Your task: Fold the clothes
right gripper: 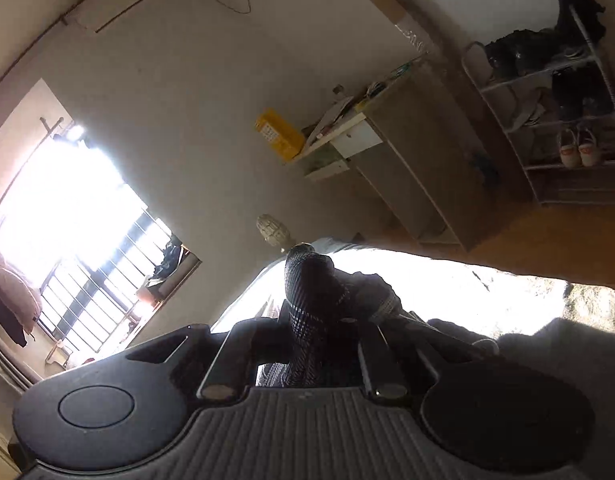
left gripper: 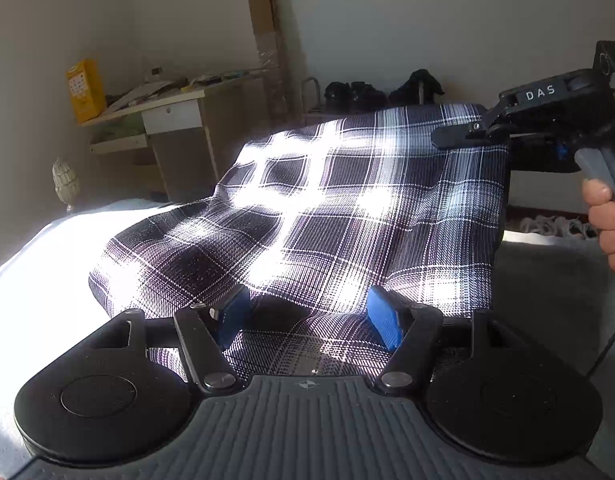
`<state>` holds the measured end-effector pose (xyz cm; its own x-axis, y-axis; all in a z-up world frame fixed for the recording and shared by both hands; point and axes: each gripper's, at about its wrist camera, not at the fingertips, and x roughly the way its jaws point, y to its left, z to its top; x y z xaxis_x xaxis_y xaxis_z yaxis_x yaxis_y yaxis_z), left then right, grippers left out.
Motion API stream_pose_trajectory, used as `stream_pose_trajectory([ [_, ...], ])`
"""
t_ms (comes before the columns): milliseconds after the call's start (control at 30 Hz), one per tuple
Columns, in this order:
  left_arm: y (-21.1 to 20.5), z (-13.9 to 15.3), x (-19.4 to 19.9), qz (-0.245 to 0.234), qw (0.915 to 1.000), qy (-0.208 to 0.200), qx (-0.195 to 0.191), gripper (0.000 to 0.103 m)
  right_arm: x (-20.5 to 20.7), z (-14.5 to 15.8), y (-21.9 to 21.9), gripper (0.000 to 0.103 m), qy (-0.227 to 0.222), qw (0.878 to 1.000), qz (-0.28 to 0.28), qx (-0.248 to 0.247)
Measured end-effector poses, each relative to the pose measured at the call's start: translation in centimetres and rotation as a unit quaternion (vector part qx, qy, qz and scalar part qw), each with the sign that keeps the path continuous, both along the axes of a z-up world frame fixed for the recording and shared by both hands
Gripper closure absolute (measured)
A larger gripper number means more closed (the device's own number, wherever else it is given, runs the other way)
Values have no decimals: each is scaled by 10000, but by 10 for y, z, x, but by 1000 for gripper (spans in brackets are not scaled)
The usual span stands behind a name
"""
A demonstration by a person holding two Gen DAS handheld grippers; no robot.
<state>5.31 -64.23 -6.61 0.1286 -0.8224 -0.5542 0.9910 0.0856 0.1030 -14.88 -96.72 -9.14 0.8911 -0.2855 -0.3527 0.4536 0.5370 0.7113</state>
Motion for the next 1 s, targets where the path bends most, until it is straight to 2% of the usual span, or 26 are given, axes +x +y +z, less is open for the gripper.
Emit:
stream_pose_trajectory([
  [33, 0, 0, 1, -4, 10000, 38, 6, 37, -1, -18, -10, 90, 83, 9993, -11, 377],
  [67, 0, 0, 2, -20, 10000, 79, 10, 37, -6, -35, -19, 90, -51, 9967, 3, 810],
  [133, 0, -2, 1, -64, 10000, 71, -28, 37, -24, -47, -26, 85, -614, 9889, -124, 1346],
  [167, 0, -2, 1, -69, 10000, 49, -45, 37, -33, -47, -26, 80, -826, 9863, -277, 1404],
  [233, 0, -4, 4, -57, 9999, 120, -73, 37, -51, -37, -24, 75, -1020, 9854, -736, 1145],
  [300, 1, -6, 7, -55, 9997, 223, -125, 37, -58, -16, -24, 75, -941, 9877, -1074, 635],
  [367, 2, -7, 8, -17, 9995, 263, -184, 37, -41, 14, -21, 75, -605, 9947, -832, -83],
  [433, 4, -9, 3, 49, 9994, 220, -259, 37, 0, 43, -12, 75, -97, 9970, -99, -765],
  [500, 5, -10, 0, 123, 9991, 213, -340, 37, 50, 57, 1, 75, 522, 9879, 540, -1354],
  [600, 9, -14, 0, 208, 9982, 263, -493, 37, 120, 56, 11, 77, 1464, 9621, 1112, -2013],
  [667, 11, -17, 1, 235, 9974, 316, -608, 37, 149, 36, -4, 80, 2330, 9458, 942, -2056],
  [700, 12, -18, 2, 223, 9970, 340, -665, 37, 157, 24, -16, 80, 2818, 9373, 687, -1930],
  [733, 12, -19, 3, 202, 9966, 359, -709, 37, 159, 17, -26, 78, 3109, 9335, 416, -1740],
  [800, 12, -19, 5, 144, 9963, 374, -765, 36, 152, 27, -32, 78, 3014, 9422, 91, -1460],
  [833, 12, -18, 7, 105, 9962, 384, -770, 36, 154, 36, -26, 79, 2854, 9453, 162, -1570],
  [933, 15, -14, 14, -27, 9954, 479, -835, 36, 169, 64, 0, 79, 2314, 9471, 644, -2130],
  [967, 17, -11, 14, -53, 9947, 502, -901, 36, 176, 69, 6, 79, 2111, 9473, 857, -2251],
  [1000, 21, -8, 15, -86, 9937, 512, -997, 36, 186, 64, 8, 79, 2126, 9445, 1008, -2293],
])
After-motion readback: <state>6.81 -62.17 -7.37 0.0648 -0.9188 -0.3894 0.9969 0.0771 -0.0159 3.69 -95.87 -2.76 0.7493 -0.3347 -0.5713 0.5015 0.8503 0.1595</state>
